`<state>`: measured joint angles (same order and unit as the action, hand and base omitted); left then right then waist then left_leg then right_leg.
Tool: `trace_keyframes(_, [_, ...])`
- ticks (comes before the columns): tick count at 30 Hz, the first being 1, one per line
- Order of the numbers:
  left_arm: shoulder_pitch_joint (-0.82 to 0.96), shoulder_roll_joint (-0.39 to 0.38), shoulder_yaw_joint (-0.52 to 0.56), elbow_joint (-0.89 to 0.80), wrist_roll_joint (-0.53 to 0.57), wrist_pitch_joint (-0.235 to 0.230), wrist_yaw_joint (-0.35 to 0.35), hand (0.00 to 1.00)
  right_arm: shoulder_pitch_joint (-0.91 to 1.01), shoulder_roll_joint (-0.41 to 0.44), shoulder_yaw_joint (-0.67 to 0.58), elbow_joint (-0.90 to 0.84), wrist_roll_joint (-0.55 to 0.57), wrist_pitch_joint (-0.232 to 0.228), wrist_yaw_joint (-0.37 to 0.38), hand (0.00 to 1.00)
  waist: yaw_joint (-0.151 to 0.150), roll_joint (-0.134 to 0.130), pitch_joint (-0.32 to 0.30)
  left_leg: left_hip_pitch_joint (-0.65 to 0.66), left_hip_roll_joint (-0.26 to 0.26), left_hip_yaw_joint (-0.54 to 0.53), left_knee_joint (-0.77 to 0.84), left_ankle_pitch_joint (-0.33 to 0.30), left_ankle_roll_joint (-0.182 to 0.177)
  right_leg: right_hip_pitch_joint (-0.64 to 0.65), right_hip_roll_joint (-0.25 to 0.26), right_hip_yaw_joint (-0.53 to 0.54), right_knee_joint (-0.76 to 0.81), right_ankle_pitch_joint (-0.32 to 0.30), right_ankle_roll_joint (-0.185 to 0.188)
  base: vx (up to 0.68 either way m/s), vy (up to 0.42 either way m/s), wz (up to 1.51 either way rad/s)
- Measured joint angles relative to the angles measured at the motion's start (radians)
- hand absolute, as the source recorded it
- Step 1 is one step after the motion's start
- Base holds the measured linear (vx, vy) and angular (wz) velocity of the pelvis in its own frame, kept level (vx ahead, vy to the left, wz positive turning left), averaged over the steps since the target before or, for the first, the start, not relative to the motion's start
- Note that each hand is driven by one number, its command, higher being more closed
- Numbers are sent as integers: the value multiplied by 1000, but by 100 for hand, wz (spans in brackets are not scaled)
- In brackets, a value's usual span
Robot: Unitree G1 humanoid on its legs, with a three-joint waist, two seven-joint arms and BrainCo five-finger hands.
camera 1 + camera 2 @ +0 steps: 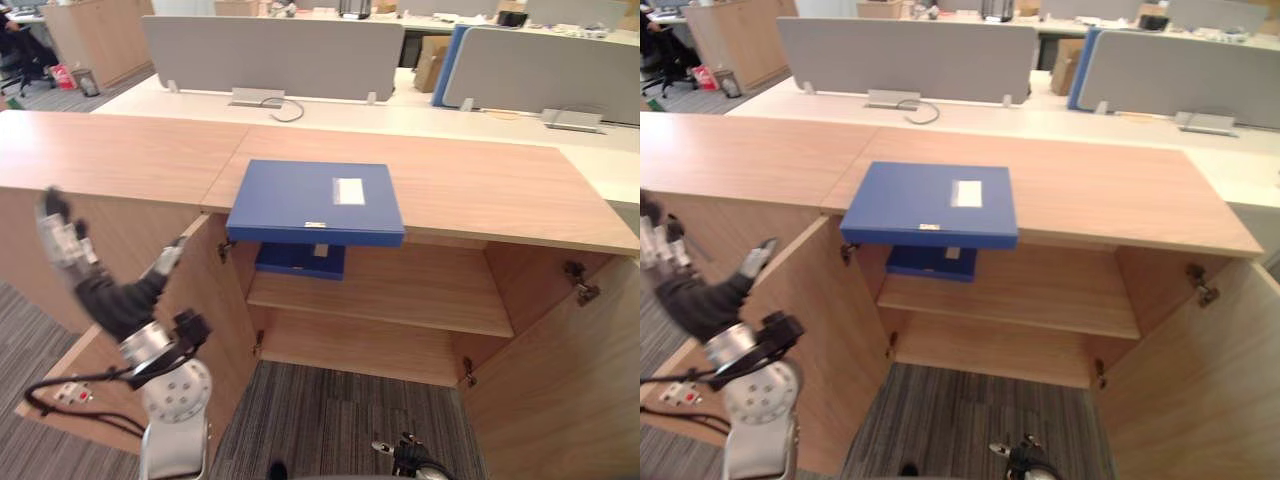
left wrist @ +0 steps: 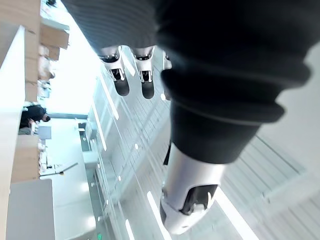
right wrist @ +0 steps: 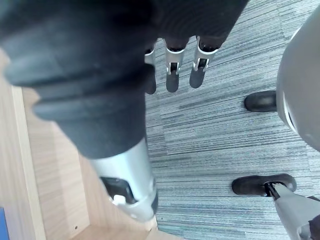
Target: Walk over to the cabinet, pick up the folder, carry it to the office cabinet, place the folder inside the office cabinet, then close the office cabinet door
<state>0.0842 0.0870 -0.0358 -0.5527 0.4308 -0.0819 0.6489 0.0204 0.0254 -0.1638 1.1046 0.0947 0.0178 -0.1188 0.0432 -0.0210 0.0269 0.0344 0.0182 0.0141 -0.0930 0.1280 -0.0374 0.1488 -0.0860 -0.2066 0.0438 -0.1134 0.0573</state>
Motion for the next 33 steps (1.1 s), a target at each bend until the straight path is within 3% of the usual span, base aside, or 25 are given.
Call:
trace_keyframes(4, [-67,53,-47,106,186,30,-59,0,-8,-38,-1,41,-3,-2,0,0,-7,9,-14,-21,5,17,1,2,-2,-30,12,23,5,5,-7,6,-18,-13])
trace_keyframes(6, [-88,66,-50,140,231,35,-77,0,-6,-54,-2,58,-18,-1,0,0,-12,14,-16,-19,5,19,2,2,-2,-30,13,26,4,5,-7,25,-17,-5])
trace_keyframes(9, [-156,149,-88,253,287,35,-107,0,1,-75,-10,69,-39,2,2,0,-21,27,-11,-12,5,20,0,2,-2,-23,17,29,0,5,-12,8,-11,-2])
trace_keyframes(12, [-211,214,-113,356,325,36,-135,0,1,-85,-11,66,-38,1,7,0,-34,37,-6,-8,7,21,-1,2,-2,-23,19,31,0,5,-16,-32,-8,-3])
trace_keyframes(21, [-330,374,-168,509,409,35,-184,0,2,-86,-52,65,-48,2,18,0,-49,34,-3,2,3,30,-1,-9,-2,-15,14,43,-16,4,-18,-14,6,-4])
trace_keyframes(33, [-422,415,-244,671,442,39,-221,0,-13,-98,-83,65,-76,2,19,0,-75,33,0,16,2,30,3,-15,-5,8,15,47,-35,6,-21,-2,-1,0])
